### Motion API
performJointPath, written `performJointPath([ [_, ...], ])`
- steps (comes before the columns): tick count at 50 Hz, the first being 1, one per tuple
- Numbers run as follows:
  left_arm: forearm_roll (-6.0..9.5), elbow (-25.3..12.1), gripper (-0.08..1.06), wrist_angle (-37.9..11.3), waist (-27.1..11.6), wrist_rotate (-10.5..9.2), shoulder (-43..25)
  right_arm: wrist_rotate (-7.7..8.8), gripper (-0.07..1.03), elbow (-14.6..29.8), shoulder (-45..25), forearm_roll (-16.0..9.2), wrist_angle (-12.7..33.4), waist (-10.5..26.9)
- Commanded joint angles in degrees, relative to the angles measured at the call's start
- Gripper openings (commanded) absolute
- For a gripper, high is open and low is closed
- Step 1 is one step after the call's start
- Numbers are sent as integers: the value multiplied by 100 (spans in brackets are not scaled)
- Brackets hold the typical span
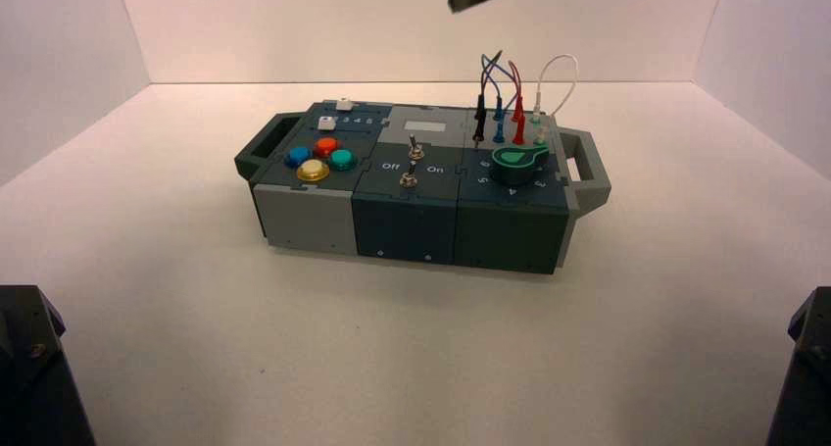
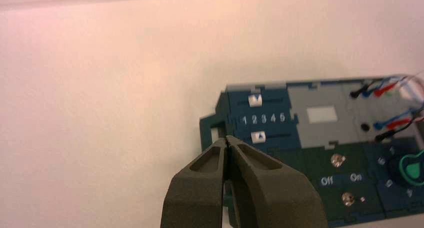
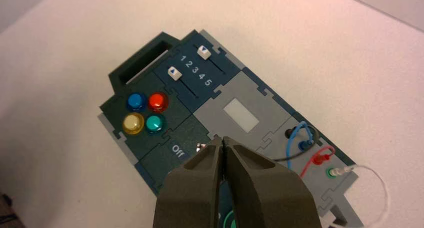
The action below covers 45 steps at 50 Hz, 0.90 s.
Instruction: Move the top slider to position 4.
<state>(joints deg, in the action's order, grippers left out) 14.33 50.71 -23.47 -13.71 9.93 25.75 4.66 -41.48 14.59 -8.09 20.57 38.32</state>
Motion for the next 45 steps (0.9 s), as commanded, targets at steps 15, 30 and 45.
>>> performJointPath([
  [15,18,-606,-3,343,-352,0,-984,18,-2,229,-97,26,-229,35],
  [30,26,-1125,-3,334,-352,-18,-2250,18,-2,211,-176,9,-237,35],
  [45,0,-1652,-3,158,-360,18,-2839,9,-2,202,-193,0,-237,35],
])
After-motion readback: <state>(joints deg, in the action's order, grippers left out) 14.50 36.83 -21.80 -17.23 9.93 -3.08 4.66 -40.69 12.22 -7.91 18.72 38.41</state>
